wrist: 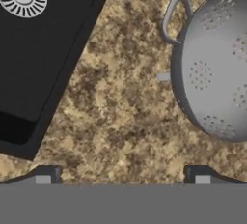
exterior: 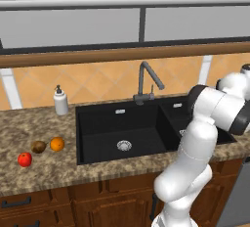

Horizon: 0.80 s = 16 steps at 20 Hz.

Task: Put the colander in the sink, put the pear, apple, orange in the colander, and turn on the sink faucet and pour water over the colander.

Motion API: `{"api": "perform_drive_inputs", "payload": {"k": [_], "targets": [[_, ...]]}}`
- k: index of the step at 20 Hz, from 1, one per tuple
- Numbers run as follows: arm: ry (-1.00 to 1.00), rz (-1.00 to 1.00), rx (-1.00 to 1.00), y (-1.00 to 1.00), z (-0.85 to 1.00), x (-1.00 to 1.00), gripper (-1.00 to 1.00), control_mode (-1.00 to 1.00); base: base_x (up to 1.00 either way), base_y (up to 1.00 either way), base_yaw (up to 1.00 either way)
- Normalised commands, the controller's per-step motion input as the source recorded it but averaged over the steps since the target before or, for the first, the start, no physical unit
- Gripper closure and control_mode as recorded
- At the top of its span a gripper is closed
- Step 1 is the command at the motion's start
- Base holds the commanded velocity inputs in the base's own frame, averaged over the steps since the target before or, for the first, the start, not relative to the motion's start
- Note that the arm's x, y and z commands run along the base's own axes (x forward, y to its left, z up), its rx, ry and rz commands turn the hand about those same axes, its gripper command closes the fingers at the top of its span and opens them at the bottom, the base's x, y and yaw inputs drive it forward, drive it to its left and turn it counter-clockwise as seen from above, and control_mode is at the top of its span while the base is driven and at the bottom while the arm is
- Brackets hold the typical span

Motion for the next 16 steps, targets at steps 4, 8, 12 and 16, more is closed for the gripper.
{"api": "perform_drive_inputs", "payload": {"k": [4, 8, 12, 16], "targets": [[0.0, 0.12, 0.0, -0.36, -0.24, 0.32, -1.0, -1.0, 0.0, 0.0, 0.0], [-0.03, 0.09, 0.0, -0.31, -0.16, 0.25, -1.0, -1.0, 0.0, 0.0, 0.0], [0.0, 0.04, 0.0, -0.24, -0.13, 0.3, -1.0, -1.0, 0.0, 0.0, 0.0], [0.0, 0.0, 0.0, -0.09, -0.21, 0.31, -1.0, -1.0, 0.0, 0.0, 0.0]]}}
